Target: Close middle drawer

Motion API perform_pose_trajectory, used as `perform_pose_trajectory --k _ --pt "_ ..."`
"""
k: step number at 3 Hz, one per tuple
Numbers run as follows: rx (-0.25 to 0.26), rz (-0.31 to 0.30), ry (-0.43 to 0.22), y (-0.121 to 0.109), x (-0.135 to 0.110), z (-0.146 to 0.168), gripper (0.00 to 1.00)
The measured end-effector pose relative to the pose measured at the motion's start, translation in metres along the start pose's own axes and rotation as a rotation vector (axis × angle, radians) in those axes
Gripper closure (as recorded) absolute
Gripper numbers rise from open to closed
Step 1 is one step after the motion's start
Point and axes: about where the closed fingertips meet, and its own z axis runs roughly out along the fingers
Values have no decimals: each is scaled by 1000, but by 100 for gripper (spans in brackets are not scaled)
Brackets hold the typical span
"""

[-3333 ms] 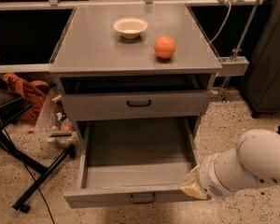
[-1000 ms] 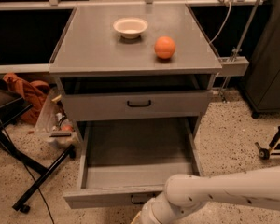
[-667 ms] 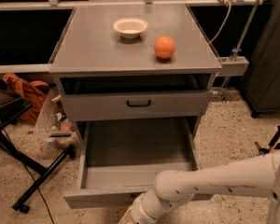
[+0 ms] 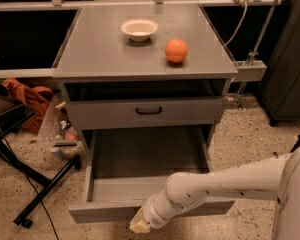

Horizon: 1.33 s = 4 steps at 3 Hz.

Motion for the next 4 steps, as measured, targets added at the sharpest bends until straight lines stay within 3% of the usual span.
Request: perform_pose_trajectory --k 1,3,4 --pt "47 10 41 -23 19 -26 100" --pt "30 14 141 -40 54 -40 100" --pt "46 9 150 -41 54 -40 81"
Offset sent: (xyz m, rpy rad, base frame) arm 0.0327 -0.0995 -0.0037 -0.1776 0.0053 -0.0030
